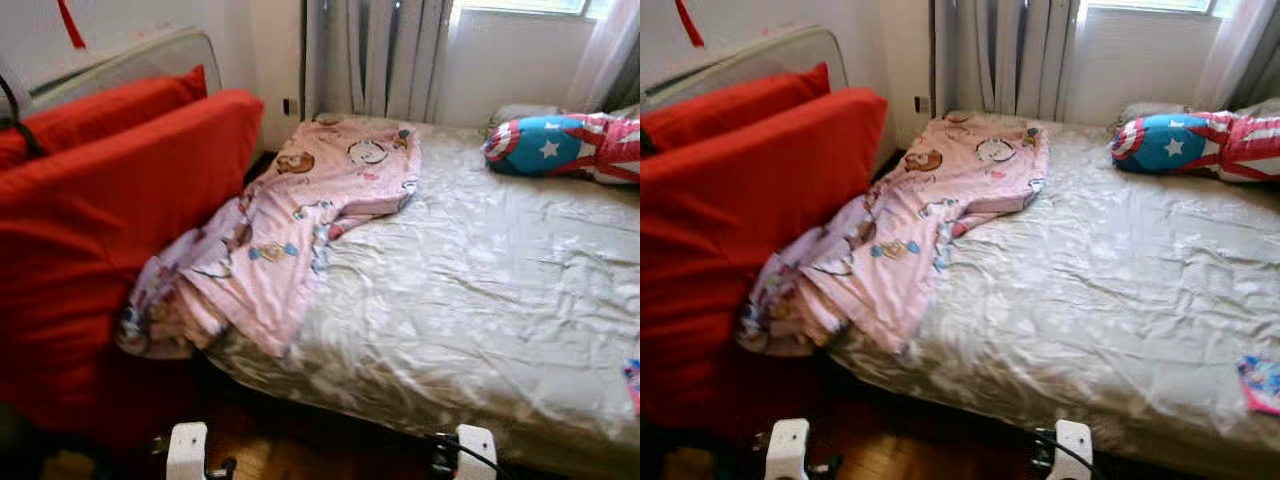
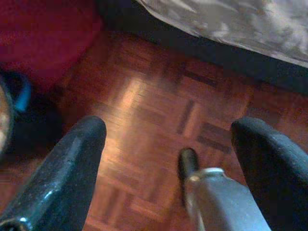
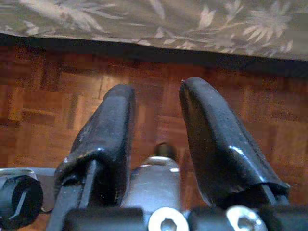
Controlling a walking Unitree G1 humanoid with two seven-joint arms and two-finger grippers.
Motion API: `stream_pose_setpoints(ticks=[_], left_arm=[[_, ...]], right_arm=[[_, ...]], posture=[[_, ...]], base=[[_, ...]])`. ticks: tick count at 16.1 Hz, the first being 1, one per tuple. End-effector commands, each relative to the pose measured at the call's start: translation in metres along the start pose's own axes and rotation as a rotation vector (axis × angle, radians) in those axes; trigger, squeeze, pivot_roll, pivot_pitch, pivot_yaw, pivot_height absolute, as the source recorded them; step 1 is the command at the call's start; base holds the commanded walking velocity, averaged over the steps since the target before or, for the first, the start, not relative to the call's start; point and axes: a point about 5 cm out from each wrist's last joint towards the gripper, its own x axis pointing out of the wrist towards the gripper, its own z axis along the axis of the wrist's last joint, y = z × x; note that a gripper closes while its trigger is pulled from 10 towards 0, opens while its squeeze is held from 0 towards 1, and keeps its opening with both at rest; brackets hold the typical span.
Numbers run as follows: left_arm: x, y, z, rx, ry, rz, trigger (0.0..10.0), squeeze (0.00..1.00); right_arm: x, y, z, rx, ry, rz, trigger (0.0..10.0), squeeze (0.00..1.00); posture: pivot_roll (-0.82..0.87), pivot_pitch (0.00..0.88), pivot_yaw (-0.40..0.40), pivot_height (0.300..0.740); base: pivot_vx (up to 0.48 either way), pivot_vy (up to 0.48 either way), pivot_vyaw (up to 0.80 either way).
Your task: Clean up the room
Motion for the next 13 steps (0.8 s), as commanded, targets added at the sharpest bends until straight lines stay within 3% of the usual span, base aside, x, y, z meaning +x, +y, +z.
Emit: stream_pose_setpoints(ticks=[1,6,11,13], left_arm=[[0.0003,-0.0060,-0.0016,0.009,0.010,-0.015,10.0,0.00],[0.0007,-0.0058,-0.0002,0.012,0.008,-0.013,10.0,0.00],[0.0008,-0.0063,0.0011,0.013,-0.002,-0.013,10.0,0.00],[0.0009,-0.0065,0.0019,0.007,-0.007,-0.013,10.0,0.00]], right_arm=[[-0.0018,-0.0082,-0.0030,-0.006,0.009,-0.022,10.0,0.00],[-0.0017,-0.0080,-0.0019,-0.027,0.004,-0.019,10.0,0.00],[-0.0019,-0.0080,-0.0020,-0.037,0.001,-0.013,10.0,0.00],[-0.0009,-0.0060,0.0005,-0.052,-0.005,-0.015,10.0,0.00]], posture=[[-0.02,0.000,0.010,0.740],[-0.02,0.000,0.009,0.740],[-0.02,0.000,0.004,0.740],[-0.01,0.000,0.002,0.740]], base=[[0.000,0.412,0.00],[0.000,0.378,0.00],[0.000,0.000,0.00],[0.000,0.000,0.63]])
